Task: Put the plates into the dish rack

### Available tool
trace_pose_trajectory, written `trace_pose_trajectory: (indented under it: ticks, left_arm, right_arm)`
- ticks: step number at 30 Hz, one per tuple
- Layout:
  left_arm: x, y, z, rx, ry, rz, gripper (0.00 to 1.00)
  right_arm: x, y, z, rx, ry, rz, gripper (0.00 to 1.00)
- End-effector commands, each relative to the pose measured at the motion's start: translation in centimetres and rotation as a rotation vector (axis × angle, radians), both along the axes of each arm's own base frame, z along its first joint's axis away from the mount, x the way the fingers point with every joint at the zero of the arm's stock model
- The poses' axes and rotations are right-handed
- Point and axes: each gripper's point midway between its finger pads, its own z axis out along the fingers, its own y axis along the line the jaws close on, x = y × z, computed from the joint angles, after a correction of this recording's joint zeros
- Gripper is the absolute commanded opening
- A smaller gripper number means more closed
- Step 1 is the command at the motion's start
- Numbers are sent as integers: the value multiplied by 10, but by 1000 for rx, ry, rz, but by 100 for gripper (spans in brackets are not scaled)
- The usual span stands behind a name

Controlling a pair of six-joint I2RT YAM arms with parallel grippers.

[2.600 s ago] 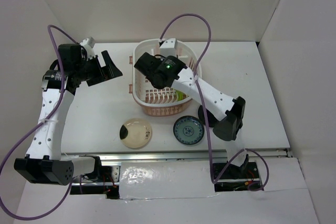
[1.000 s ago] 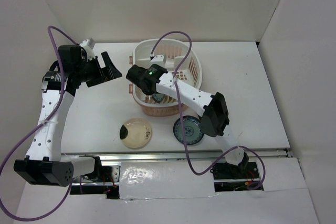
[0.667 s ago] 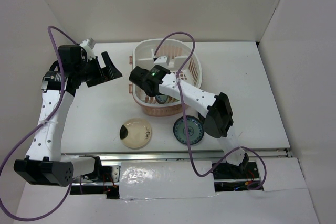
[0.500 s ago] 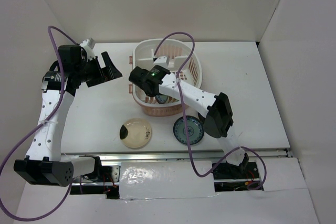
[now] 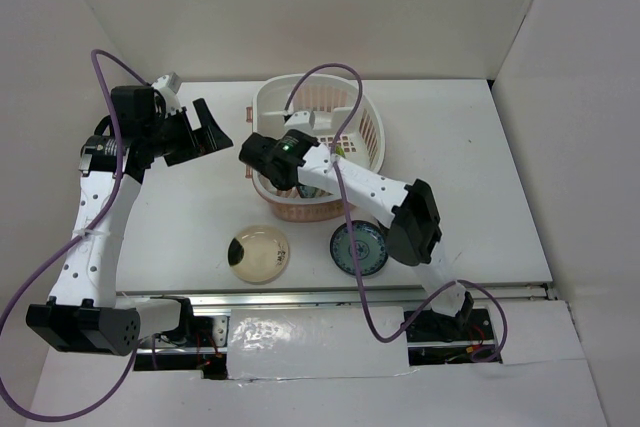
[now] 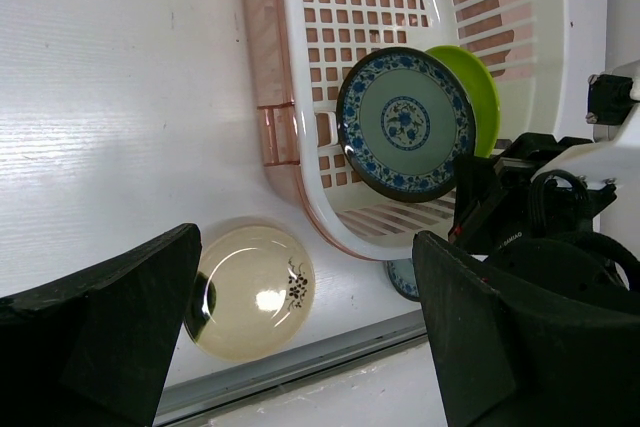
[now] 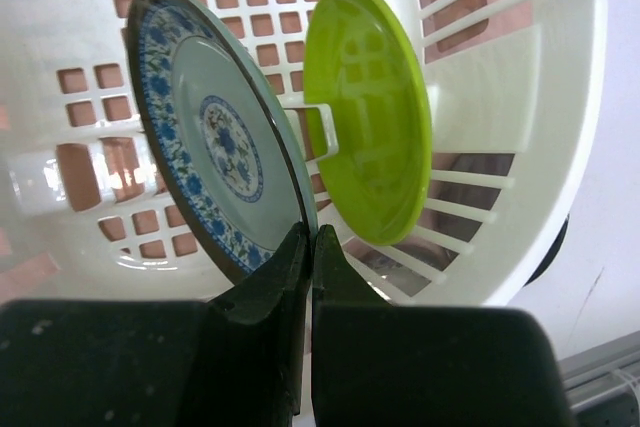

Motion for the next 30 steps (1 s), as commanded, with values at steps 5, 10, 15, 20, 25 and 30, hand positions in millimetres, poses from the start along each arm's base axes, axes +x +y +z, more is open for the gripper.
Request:
trace_pose_trajectory:
  ticks: [5,10,15,20,25,30]
  left_arm:
    - [-4,0,13,9,-50,-21,99]
    - [-2,-2,13,0,-53,-33,99]
    - [-2,-2,11,0,-49,-33,99]
    - [-1,-3,12,-2,-53,-36,99]
    - [-1,-1,13,6,-58,-29,99]
    - [-1,-2,11,5,-54,-34,99]
  right_arm:
    - [-14,12,5,-24,15,29,0]
    - [-12,20,2,23,25,16,0]
    - [-11,32,-2,59,36,24,0]
    - [-12,39,-11,103,64,30,1]
    - [-9,43,-21,131,78,19,6]
    - [-7,54,-26,189,102,38,10]
